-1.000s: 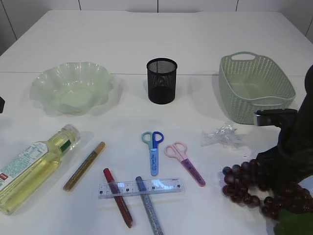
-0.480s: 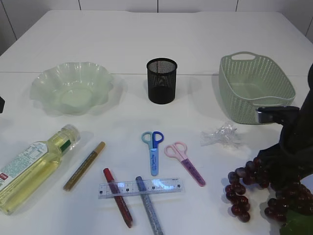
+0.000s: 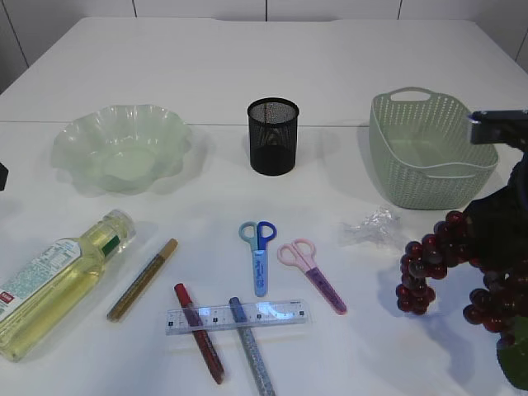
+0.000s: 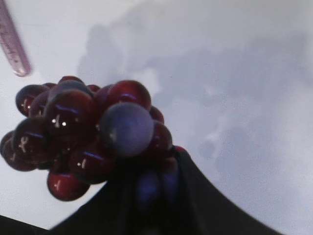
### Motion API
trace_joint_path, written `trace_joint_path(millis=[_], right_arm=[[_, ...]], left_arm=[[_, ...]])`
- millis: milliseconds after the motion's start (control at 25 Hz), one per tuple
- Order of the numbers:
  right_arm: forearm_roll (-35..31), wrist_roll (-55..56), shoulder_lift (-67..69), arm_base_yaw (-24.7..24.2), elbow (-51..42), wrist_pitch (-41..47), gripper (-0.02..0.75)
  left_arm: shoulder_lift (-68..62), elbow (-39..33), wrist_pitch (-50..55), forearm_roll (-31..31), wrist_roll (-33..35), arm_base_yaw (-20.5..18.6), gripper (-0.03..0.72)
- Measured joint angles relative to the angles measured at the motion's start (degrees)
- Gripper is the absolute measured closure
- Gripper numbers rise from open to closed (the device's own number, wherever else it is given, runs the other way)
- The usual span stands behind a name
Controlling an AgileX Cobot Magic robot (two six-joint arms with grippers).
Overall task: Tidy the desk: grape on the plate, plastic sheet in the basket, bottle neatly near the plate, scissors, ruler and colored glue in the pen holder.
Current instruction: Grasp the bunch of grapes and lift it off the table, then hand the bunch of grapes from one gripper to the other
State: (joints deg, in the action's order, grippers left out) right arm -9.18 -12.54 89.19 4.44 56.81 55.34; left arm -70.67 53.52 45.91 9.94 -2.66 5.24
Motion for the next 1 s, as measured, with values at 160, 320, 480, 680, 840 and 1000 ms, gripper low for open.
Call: trace_joint_path(millis=[160,320,480,680,840,1000], right_arm=[[-3.4,-2.4,-6.9,0.0,-0.1,1.2,0.555],[-10.9,-7.2,-13.5,0.0,-0.2,1.7,0.555],[-20.1,-10.8,-16.4,0.0,-0.2,3.1,0.555],[-27.8,-15.1,-16.5,2.1,1.7,4.4,0.555],[-28.5,-15.5,-16.5,8.3,5.8,3.3,0.555],[-28.7,-15.6,-15.8,13.9,9.0,0.9,0.556]], left_arm=[[0.0,0.0,0.0,0.0,0.5,0.0,0.203],[0.0,0.0,0.0,0.2,4.1,0.2,0.206],[0.0,0.0,-0.1,1.3,6.8,2.5,0.209],[0.0,0.0,-1.5,4.9,11.5,7.1,0.210],[0.0,0.0,-3.4,8.2,14.9,10.1,0.210],[0.0,0.6,-3.7,15.2,19.9,11.3,0.210]])
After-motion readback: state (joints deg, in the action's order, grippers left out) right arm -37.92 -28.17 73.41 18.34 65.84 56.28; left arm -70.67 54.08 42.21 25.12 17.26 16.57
